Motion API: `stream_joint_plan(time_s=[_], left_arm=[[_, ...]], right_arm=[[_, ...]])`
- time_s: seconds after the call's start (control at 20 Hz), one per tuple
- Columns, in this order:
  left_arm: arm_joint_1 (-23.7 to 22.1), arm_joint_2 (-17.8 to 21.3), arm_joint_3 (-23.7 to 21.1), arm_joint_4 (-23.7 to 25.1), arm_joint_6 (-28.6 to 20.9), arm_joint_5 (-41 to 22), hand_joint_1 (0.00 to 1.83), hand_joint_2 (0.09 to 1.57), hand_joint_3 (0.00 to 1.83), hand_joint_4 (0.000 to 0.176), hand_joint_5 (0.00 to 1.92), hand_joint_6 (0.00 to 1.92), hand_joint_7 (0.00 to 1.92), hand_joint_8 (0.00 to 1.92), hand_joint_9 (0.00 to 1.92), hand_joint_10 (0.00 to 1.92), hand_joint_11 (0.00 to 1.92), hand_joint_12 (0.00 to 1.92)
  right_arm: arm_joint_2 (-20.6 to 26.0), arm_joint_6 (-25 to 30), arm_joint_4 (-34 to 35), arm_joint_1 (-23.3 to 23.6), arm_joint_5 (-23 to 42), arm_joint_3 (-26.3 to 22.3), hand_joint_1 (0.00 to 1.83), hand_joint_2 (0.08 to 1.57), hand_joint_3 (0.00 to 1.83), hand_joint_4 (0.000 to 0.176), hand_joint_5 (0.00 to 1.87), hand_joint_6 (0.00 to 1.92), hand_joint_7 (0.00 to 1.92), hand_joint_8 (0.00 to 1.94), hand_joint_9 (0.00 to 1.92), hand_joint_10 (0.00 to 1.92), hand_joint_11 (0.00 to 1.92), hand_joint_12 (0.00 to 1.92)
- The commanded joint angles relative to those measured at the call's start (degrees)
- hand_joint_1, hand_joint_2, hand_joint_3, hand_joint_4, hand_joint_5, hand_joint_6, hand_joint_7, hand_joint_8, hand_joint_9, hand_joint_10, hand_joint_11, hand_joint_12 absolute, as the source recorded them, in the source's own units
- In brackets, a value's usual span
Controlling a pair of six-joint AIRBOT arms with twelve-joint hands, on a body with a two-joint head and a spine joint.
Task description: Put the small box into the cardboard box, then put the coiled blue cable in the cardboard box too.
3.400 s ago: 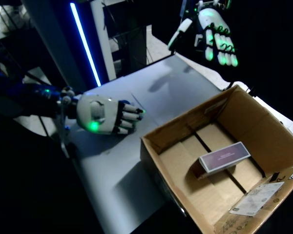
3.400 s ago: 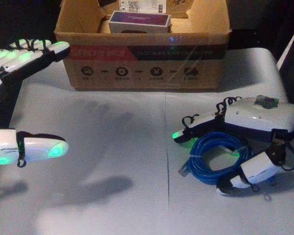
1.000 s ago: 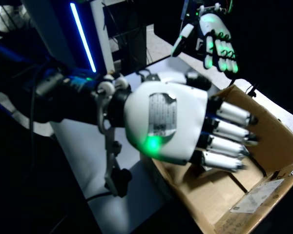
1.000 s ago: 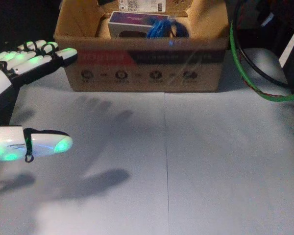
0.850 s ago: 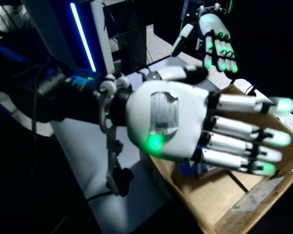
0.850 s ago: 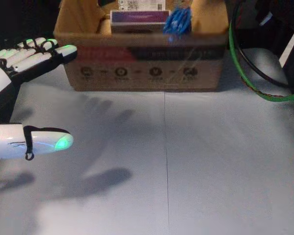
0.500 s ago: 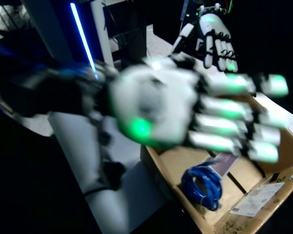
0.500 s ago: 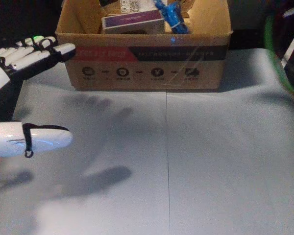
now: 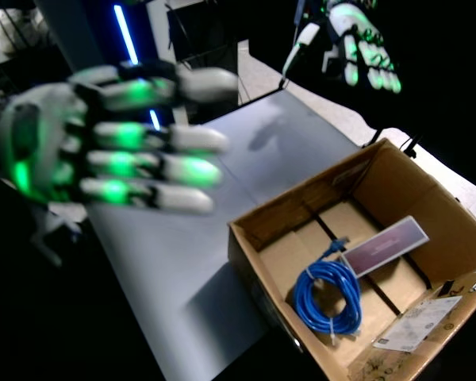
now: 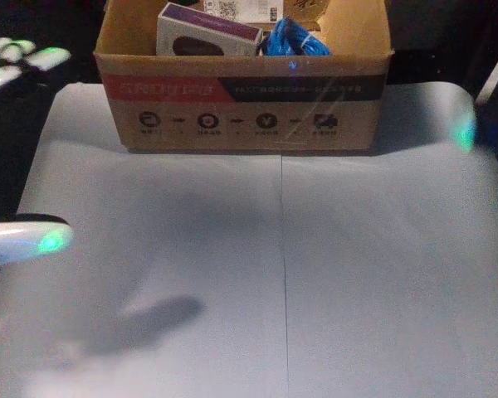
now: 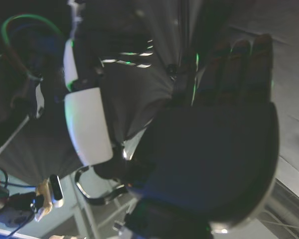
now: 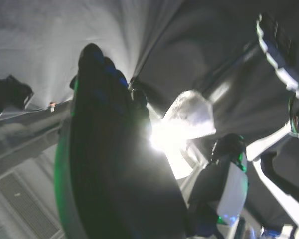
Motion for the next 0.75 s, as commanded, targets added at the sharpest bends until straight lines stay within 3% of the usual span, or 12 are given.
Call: stream_joint_plan(time_s=[0.0,0.05,0.15,0.2,0.25,0.55,0.7], left_arm=[[0.5,0.2,-0.5,-1.2,-0.1,-9.2,0.38,0.89,0.00,0.176,0.09,0.00,0.00,0.00,0.00,0.00,0.00,0.00],[1.7,-0.1,-1.0,-2.1,-0.1,-10.0,0.39,0.90,0.00,0.166,0.08,0.00,0.00,0.00,0.00,0.00,0.00,0.00],[3.4,-0.5,-1.6,-3.6,-0.1,-11.2,0.45,0.90,0.00,0.169,0.09,0.00,0.00,0.00,0.00,0.00,0.00,0.00],[3.8,-0.6,-1.8,-4.0,-0.1,-11.7,0.46,0.91,0.01,0.162,0.09,0.00,0.00,0.00,0.00,0.00,0.00,0.00],[3.9,-0.6,-1.9,-4.0,-0.1,-12.0,0.44,0.92,0.01,0.172,0.10,0.01,0.00,0.00,0.00,0.00,0.00,0.00],[3.9,-0.6,-2.2,-4.0,-0.2,-12.8,0.38,0.89,0.00,0.176,0.06,0.00,0.01,0.00,0.00,0.00,0.00,0.00],[3.9,-0.6,-2.6,-3.1,-0.1,-14.8,0.46,0.87,0.00,0.176,0.01,0.00,0.01,0.00,0.00,0.00,0.00,0.00]], right_arm=[[0.4,0.3,4.6,-2.2,12.7,-1.0,0.59,0.78,0.00,0.176,0.00,0.00,0.00,0.00,0.00,0.00,0.00,0.00],[0.4,0.8,6.8,-5.9,15.4,-2.3,0.54,0.81,0.00,0.176,0.00,0.00,0.00,0.00,0.00,0.00,0.00,0.00],[-0.2,3.8,9.7,-11.7,19.0,-3.9,0.54,0.82,0.01,0.176,0.00,0.00,0.00,0.00,0.00,0.00,0.00,0.00],[-0.8,6.8,10.6,-14.0,20.4,-4.0,0.56,0.82,0.00,0.176,0.00,0.00,0.00,0.00,0.00,0.00,0.00,0.00],[-1.2,8.2,11.3,-15.5,21.1,-4.0,0.59,0.82,0.00,0.176,0.00,0.00,0.00,0.00,0.00,0.00,0.00,0.00],[-1.1,8.5,12.1,-16.6,21.2,-4.1,0.65,0.82,0.00,0.176,0.00,0.00,0.00,0.00,0.00,0.00,0.00,0.00],[-1.1,8.6,11.8,-16.6,21.4,-4.0,0.59,0.82,0.00,0.176,0.00,0.00,0.00,0.00,0.00,0.00,0.00,0.00]])
